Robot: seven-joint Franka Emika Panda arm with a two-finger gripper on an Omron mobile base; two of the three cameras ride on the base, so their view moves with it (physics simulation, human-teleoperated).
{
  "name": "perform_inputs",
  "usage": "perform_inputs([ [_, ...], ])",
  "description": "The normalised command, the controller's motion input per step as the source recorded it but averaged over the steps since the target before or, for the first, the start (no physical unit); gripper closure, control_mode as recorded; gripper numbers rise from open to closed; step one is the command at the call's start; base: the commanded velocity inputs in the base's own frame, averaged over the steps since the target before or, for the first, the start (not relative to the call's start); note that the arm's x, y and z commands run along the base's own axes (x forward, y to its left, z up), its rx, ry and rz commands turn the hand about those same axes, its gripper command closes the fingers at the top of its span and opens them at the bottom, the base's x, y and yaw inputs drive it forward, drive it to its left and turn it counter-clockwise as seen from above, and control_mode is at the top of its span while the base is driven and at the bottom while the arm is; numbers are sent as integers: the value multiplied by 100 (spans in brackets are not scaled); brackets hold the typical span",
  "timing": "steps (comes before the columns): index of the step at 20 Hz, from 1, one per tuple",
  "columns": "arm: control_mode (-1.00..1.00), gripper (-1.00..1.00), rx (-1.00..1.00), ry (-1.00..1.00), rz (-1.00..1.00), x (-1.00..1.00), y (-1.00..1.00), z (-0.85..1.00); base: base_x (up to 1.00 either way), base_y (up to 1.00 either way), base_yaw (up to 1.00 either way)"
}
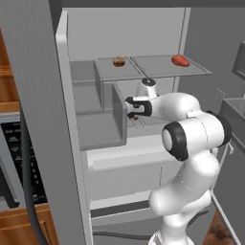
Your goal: Gather the sweet potato and mushroom from the fridge and place them on a tray on the dining counter. Then gather the chicken drumstick and fish from the fridge and place them on the other tray.
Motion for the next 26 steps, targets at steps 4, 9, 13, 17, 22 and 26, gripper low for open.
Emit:
perform_inputs([
  [4,-100,-100,-1,0,1,20,2,-20,0,0,0],
  [9,-100,-100,-1,0,1,25,3,-21,0,0,0],
  [13,-100,-100,-1,-1,1,26,3,-10,0,0,0],
  [17,-100,-100,-2,-4,1,21,1,-2,0,0,0],
  [22,-100,-100,-3,-4,0,19,0,0,0,0,0],
  [26,-100,-100,-1,0,1,23,0,-6,0,0,0],
])
